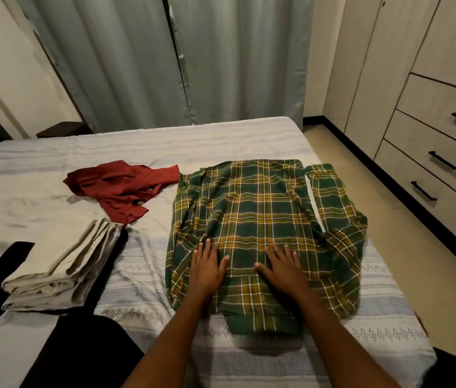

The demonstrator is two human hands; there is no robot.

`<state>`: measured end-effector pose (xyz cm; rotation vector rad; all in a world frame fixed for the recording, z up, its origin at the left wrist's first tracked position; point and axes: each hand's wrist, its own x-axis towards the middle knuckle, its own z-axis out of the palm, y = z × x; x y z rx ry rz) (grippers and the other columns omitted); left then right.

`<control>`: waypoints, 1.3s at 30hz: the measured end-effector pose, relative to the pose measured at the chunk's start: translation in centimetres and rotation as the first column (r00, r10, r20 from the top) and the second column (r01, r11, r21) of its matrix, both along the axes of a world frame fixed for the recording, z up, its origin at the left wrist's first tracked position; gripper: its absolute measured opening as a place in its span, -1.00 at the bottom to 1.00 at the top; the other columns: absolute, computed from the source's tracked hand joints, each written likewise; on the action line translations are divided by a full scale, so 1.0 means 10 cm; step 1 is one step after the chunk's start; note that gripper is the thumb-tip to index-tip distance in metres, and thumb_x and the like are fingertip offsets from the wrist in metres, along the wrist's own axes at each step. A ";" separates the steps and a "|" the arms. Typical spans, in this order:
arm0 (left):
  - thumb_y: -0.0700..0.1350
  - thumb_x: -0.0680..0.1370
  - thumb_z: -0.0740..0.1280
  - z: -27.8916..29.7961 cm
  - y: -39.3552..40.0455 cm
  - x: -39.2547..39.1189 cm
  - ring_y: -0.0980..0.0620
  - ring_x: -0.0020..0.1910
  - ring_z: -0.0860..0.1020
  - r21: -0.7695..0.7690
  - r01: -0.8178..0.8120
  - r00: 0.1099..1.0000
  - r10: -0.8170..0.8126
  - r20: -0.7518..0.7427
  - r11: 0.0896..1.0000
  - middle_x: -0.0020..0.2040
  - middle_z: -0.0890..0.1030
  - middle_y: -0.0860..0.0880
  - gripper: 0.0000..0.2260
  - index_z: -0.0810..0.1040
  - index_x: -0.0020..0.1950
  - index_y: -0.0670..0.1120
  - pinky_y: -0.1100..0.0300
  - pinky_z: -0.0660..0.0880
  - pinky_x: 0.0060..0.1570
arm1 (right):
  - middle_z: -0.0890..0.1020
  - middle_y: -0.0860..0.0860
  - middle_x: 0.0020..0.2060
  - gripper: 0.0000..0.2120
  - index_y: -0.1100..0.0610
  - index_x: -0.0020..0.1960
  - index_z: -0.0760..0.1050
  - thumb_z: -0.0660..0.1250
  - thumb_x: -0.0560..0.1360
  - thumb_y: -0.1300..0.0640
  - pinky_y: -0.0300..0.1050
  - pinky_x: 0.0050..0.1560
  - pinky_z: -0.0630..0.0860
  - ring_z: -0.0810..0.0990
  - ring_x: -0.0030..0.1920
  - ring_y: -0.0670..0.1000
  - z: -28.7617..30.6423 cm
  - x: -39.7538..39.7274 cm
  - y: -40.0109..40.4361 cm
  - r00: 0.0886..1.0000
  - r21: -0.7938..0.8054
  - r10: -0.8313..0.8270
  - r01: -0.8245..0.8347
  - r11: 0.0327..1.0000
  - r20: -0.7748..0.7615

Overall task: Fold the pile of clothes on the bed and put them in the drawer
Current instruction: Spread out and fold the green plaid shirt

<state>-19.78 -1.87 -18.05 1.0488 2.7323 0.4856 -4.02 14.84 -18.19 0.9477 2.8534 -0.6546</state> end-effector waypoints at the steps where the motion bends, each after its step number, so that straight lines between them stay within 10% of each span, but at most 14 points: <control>1: 0.22 0.68 -0.04 0.03 0.04 -0.12 -0.05 0.61 -0.07 0.004 -0.005 1.000 0.005 -0.016 1.000 0.64 0.02 -0.05 -0.44 0.10 0.62 -0.01 0.00 -0.16 0.55 | -0.07 0.02 0.64 -0.28 -0.02 0.64 0.01 -0.07 0.61 -0.38 0.17 0.56 -0.25 -0.19 0.61 0.15 -0.01 -0.15 0.02 1.000 -0.004 0.011 -0.011 1.000 -0.004; 8: -0.01 0.69 0.10 0.30 0.19 -0.95 -0.06 0.37 0.40 0.240 -0.227 0.963 0.254 -0.087 0.944 0.39 0.48 -0.06 -0.68 0.48 0.38 -0.02 -0.02 0.33 0.39 | -0.04 -0.01 0.64 -0.32 -0.06 0.64 0.00 -0.07 0.62 -0.36 0.17 0.56 -0.21 -0.16 0.62 0.12 0.03 -0.99 0.12 0.995 -0.058 0.099 -0.101 0.993 -0.029; 12: -0.14 0.64 0.18 0.34 0.20 -1.64 -0.21 0.22 0.49 0.246 -0.484 0.874 0.475 0.097 0.840 0.28 0.52 -0.17 -0.73 0.48 0.33 -0.11 -0.06 0.43 0.18 | -0.02 -0.01 0.63 -0.36 -0.04 0.63 0.01 -0.02 0.64 -0.30 0.14 0.56 -0.18 -0.13 0.62 0.10 0.05 -1.54 0.15 0.989 -0.093 0.107 -0.117 0.989 -0.102; 18: 0.15 0.56 0.34 0.14 0.27 -2.39 -0.21 0.18 0.57 0.122 -0.488 0.831 0.418 0.366 0.864 0.21 0.61 -0.17 -0.54 0.52 0.29 -0.15 0.05 0.47 0.09 | 0.30 -0.06 0.54 -0.51 -0.06 0.53 0.30 0.13 0.65 -0.20 0.10 0.54 0.09 0.12 0.58 0.04 0.01 -2.25 0.20 0.946 -0.097 0.036 -0.071 0.993 -0.321; 23: 0.00 0.52 0.35 0.01 0.42 -2.63 -0.19 -0.05 0.63 0.113 -0.553 0.736 0.420 0.532 0.826 0.01 0.68 -0.22 -0.78 0.61 -0.05 -0.16 0.03 0.54 -0.06 | 0.58 -0.05 0.24 -0.73 0.02 0.30 0.55 0.25 0.64 0.03 0.08 0.37 0.43 0.44 0.33 -0.02 0.02 -2.61 0.12 0.893 -0.061 0.079 -0.118 0.991 -0.443; 29: -0.24 0.54 0.26 0.32 0.26 -2.58 0.03 -0.28 0.48 0.394 -0.865 0.457 0.161 0.875 0.311 -0.25 0.53 -0.07 -0.90 0.50 -0.17 -0.13 0.17 0.46 -0.29 | 0.59 0.00 0.27 -0.70 0.02 0.37 0.51 0.25 0.65 0.05 -0.08 0.25 0.46 0.50 0.28 0.00 0.34 -2.95 -0.09 0.904 -0.286 -0.018 -0.116 0.951 -0.427; 34: -0.22 0.32 0.20 0.51 -0.22 -2.45 -0.12 -0.28 0.55 0.311 -0.947 0.309 -0.045 0.950 0.077 -0.17 0.56 -0.19 -0.91 0.48 -0.24 -0.14 0.12 0.54 -0.25 | 0.54 0.06 0.35 -0.42 0.06 0.45 0.40 0.19 0.59 -0.29 0.13 0.35 0.46 0.53 0.28 0.09 0.52 -3.44 -0.44 0.967 -0.757 -0.162 -0.047 0.651 -0.199; 39: -0.28 0.39 0.12 0.61 -0.61 -2.11 -0.21 -0.18 0.58 0.288 -0.955 0.266 -0.218 0.939 0.075 -0.06 0.59 -0.27 -0.72 0.56 -0.03 -0.27 -0.01 0.57 -0.09 | 0.56 0.06 0.29 -0.41 0.02 0.43 0.39 0.19 0.57 -0.34 0.01 0.13 0.51 0.54 0.24 0.09 0.73 -3.59 -0.78 0.960 -0.977 -0.264 -0.039 0.207 -0.095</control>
